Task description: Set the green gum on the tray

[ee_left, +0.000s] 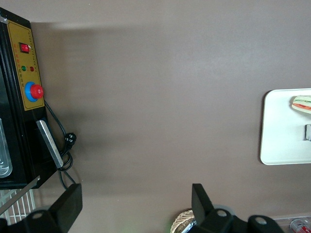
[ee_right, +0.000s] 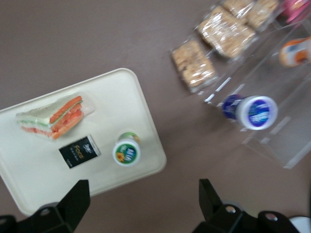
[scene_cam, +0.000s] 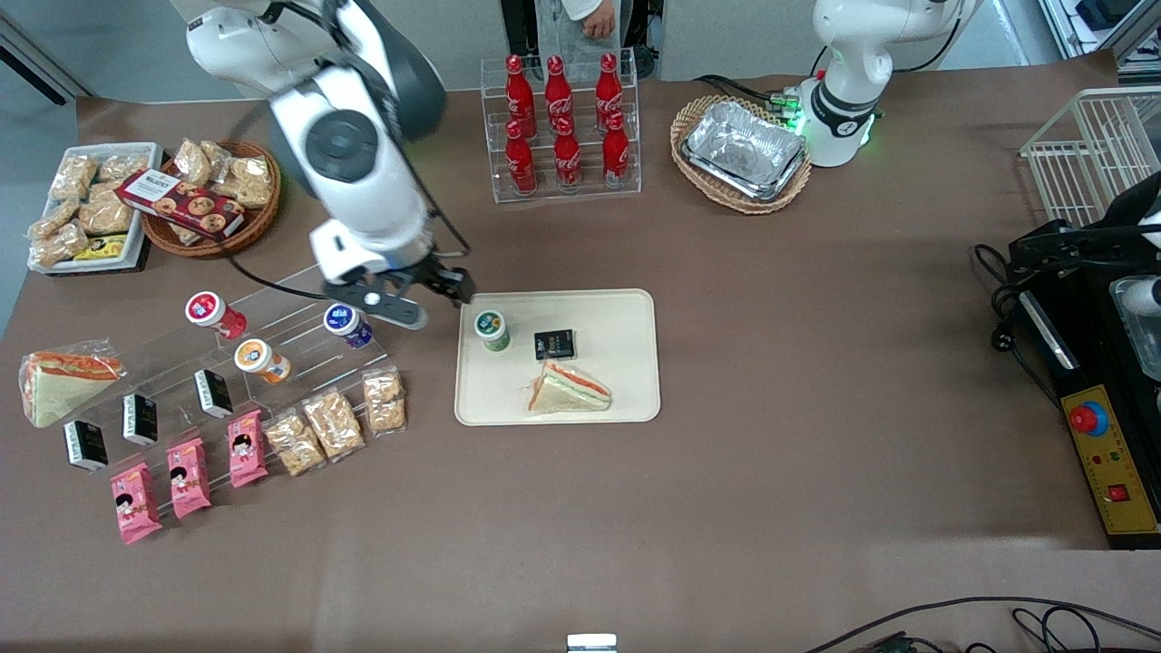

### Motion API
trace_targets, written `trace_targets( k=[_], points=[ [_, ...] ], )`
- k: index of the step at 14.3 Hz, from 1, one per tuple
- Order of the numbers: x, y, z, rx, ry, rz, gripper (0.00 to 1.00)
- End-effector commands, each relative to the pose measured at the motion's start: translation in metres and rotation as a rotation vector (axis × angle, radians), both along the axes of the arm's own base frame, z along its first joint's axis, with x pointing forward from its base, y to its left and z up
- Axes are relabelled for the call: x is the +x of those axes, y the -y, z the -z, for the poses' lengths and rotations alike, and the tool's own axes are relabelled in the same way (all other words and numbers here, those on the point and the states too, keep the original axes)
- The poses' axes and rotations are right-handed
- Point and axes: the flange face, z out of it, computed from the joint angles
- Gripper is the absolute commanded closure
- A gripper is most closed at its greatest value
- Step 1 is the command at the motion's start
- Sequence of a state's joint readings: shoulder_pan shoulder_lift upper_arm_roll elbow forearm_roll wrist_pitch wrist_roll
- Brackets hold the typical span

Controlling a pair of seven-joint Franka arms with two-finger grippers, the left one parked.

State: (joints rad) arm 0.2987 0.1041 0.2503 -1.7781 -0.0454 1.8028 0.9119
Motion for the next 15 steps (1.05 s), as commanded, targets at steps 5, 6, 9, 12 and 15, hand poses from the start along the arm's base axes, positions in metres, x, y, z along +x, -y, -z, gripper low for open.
trace_targets(
  k=[5, 6, 9, 12, 15],
  points=[
    [0.026, 0.117, -0.132, 0.064, 0.025, -0.217, 0.0],
    [0.031, 0.148, -0.135, 0.065, 0.04, -0.237, 0.0],
    [0.04, 0.232, -0.135, 0.059, 0.052, -0.302, 0.0],
    [0.051, 0.311, -0.132, 0.069, 0.055, -0.346, 0.0],
    [0.056, 0.329, -0.129, 0.064, 0.058, -0.317, 0.0]
  ],
)
